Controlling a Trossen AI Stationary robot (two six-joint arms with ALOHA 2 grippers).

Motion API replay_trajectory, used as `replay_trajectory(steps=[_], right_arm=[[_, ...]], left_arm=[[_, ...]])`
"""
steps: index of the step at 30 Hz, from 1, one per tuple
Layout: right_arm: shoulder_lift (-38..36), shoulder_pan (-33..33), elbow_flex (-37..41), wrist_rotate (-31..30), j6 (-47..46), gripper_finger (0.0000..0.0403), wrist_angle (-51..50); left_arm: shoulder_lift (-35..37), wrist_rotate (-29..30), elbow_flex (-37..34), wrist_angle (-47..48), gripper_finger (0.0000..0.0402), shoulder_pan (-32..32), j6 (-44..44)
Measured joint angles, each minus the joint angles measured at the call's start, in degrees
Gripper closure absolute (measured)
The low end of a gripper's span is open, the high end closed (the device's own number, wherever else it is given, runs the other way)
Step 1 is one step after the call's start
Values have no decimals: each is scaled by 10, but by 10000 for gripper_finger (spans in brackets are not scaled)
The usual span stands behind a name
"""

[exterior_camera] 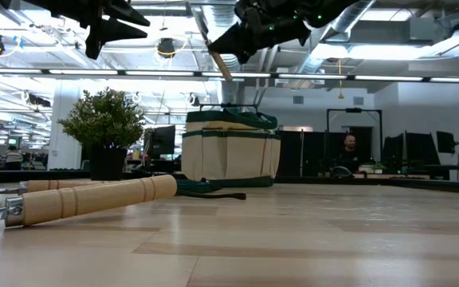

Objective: Pick & Place Garden tools in Gardening bag
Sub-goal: Put the brown trowel into the light brown gardening bag

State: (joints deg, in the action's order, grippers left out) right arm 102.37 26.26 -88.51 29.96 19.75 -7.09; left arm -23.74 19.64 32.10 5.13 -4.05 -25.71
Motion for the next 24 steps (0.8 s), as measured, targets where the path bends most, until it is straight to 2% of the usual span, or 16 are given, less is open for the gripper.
replay_trajectory(steps=[6, 24], right_arm=[[0, 0, 0, -2, 6, 351, -38], [0, -1, 0, -78, 61, 351, -150]], left_arm=[[0, 0, 0, 0, 290, 0, 0], [0, 0, 0, 0, 290, 0, 19]])
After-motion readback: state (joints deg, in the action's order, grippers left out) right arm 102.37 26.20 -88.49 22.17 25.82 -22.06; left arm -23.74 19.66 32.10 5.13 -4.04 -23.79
